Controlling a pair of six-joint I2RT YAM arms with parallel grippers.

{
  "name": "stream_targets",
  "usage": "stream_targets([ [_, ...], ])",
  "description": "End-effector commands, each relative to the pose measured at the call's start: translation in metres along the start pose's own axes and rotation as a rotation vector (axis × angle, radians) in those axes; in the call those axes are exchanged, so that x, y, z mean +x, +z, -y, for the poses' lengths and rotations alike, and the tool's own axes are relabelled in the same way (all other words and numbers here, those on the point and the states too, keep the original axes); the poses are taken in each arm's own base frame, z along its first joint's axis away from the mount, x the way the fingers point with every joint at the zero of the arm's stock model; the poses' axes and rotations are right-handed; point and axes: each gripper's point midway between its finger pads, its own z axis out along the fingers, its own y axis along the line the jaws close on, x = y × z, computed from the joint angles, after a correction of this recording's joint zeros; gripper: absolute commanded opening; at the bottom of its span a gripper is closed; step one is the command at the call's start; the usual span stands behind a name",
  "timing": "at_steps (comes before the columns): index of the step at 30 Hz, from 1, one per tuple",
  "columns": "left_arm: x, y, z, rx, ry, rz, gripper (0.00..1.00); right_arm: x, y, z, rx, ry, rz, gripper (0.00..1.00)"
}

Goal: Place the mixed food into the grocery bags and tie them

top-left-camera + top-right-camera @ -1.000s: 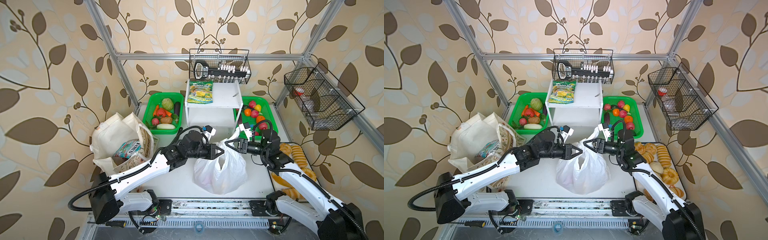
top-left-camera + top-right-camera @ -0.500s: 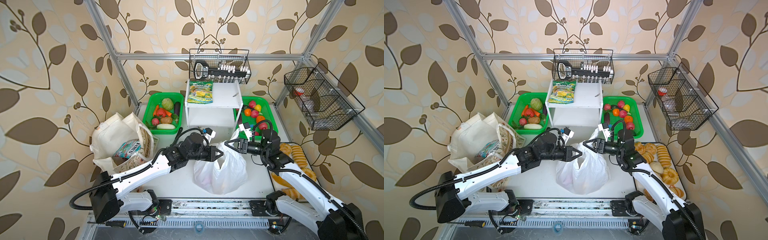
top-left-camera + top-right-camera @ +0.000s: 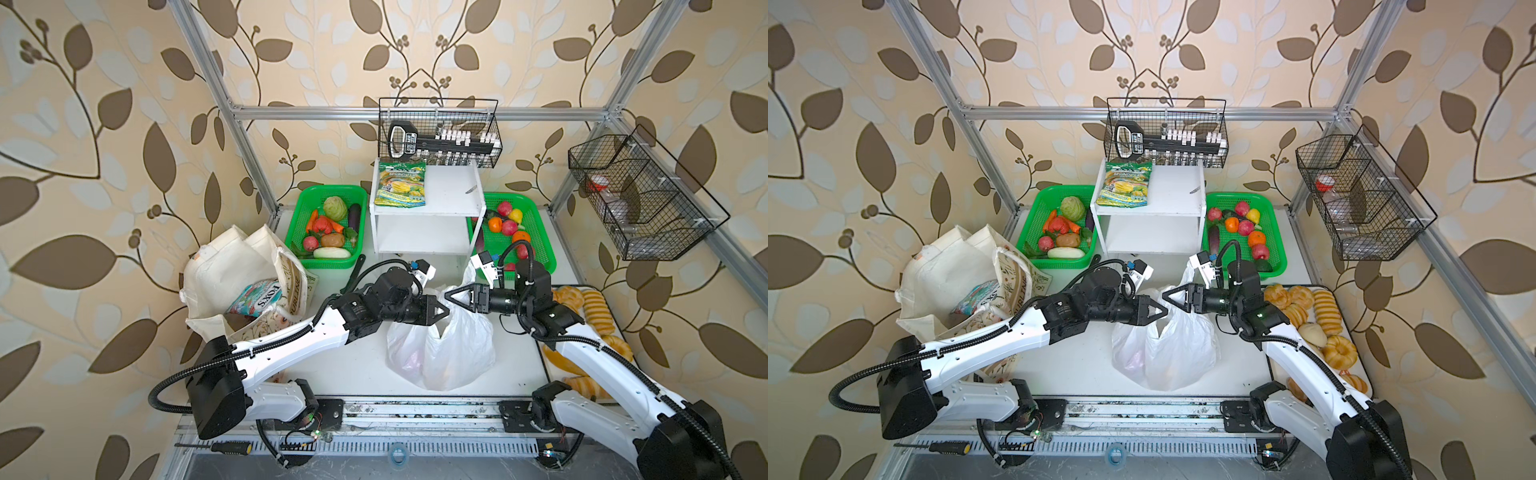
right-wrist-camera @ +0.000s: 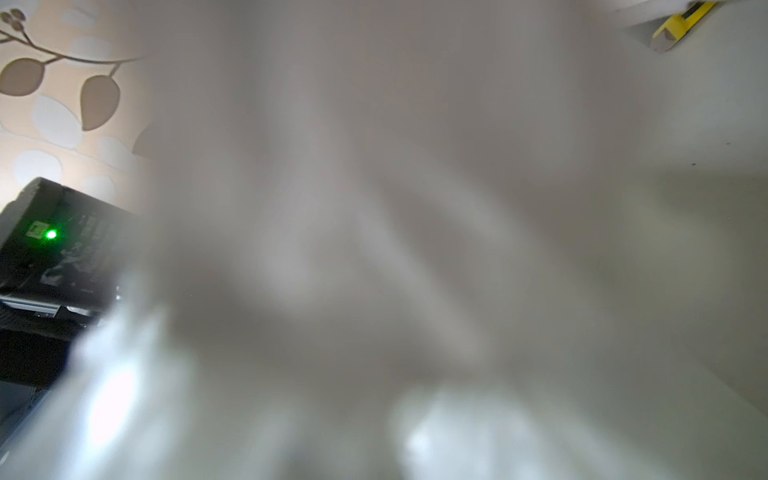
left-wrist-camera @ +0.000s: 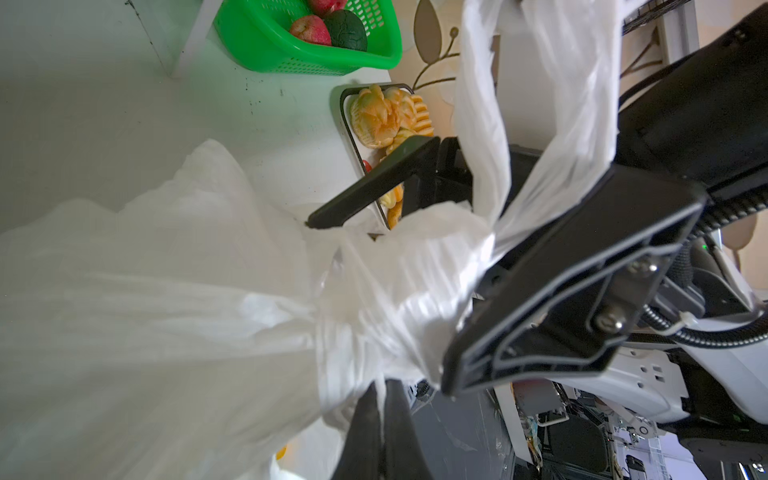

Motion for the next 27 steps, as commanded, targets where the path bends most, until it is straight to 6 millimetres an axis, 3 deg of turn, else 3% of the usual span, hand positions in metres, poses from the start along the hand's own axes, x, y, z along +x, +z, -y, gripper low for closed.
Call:
stream_targets([
  [1, -0.005, 0.0, 0.014, 0.034, 0.025, 0.013, 0.0, -0.006, 0.0, -0.006, 0.016, -0.053, 0.004, 0.7],
  [3, -0.005, 0.001, 0.014, 0.033, 0.024, 0.01, 0.0, -0.008, 0.0, -0.005, 0.026, -0.061, 0.012, 0.63],
  [8, -0.002, 0.004, 0.014, 0.033, 0.031, -0.008, 0.0, -0.013, -0.002, -0.007, 0.04, -0.106, 0.041, 0.3],
  [11, -0.003, -0.001, 0.022, 0.044, 0.062, -0.006, 0.0, -0.016, -0.004, -0.012, 0.027, -0.134, 0.054, 0.16],
  [12, -0.005, -0.004, 0.026, 0.055, 0.08, -0.001, 0.05, -0.016, -0.004, -0.013, 0.021, -0.144, 0.055, 0.13],
  [19, -0.005, -0.035, 0.056, 0.107, 0.235, -0.001, 0.48, -0.023, -0.004, -0.019, -0.005, -0.206, 0.069, 0.07],
  [23, -0.008, -0.057, 0.059, 0.063, 0.311, 0.031, 0.57, -0.027, -0.004, -0.023, -0.027, -0.243, 0.068, 0.06],
  [27, -0.019, -0.078, 0.05, -0.042, 0.393, 0.1, 0.63, -0.025, -0.005, -0.032, -0.06, -0.308, 0.06, 0.05],
])
